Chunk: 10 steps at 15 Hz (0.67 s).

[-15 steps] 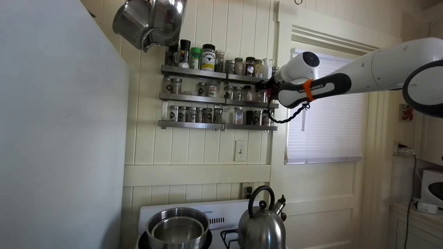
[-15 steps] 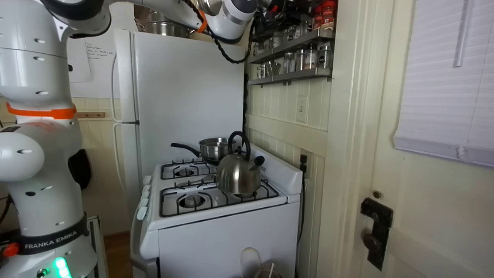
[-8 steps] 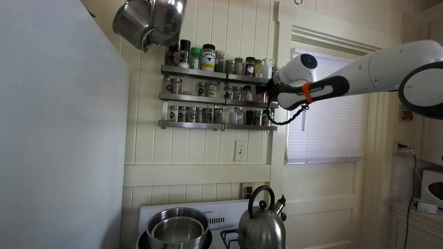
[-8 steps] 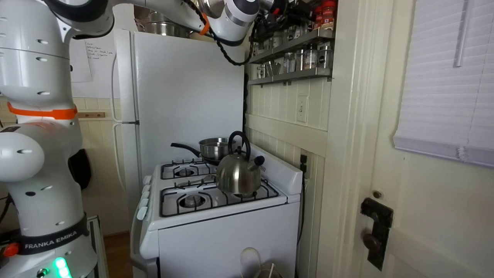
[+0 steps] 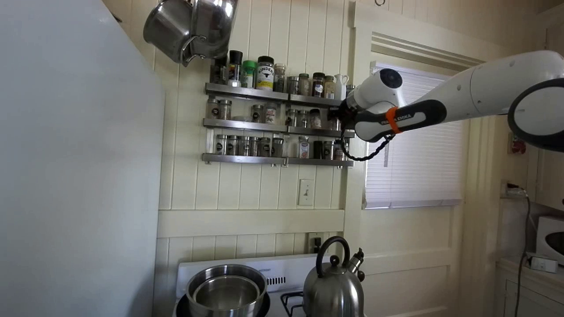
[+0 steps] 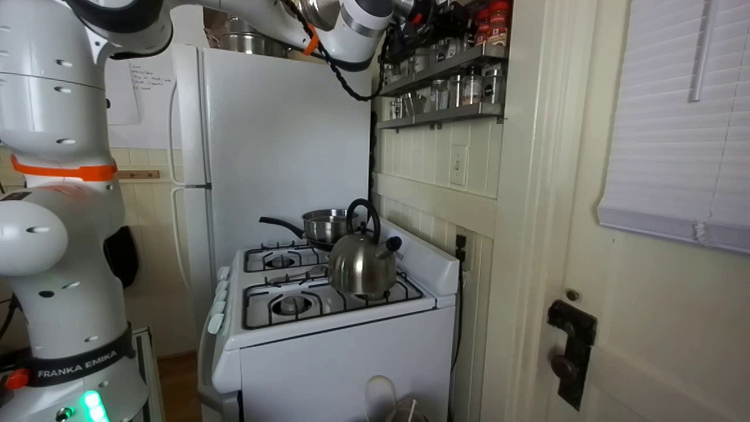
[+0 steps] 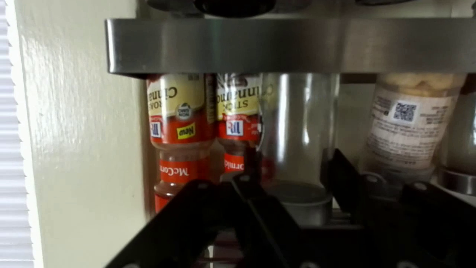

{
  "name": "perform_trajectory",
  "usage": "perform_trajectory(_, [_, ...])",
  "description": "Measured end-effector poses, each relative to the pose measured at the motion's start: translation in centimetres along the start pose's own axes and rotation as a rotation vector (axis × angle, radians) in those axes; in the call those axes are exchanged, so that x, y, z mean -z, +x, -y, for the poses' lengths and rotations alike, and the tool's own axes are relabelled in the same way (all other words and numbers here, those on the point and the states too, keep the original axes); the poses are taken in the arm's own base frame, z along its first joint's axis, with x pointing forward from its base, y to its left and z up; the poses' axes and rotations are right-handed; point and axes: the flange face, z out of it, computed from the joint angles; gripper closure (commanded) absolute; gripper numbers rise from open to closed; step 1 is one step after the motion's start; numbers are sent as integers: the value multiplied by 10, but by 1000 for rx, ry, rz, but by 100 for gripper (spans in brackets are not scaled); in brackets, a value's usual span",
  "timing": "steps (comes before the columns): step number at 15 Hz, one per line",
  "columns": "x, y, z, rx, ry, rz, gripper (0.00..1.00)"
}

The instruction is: Put the salt cellar on the stove

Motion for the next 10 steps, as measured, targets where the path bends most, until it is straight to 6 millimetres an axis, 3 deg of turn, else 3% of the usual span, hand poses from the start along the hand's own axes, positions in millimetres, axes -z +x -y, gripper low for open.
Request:
perform_trajectory(5, [22, 12, 8, 5, -44, -50, 77])
perform_trajectory(10, [39, 5, 30, 25, -45, -61, 77])
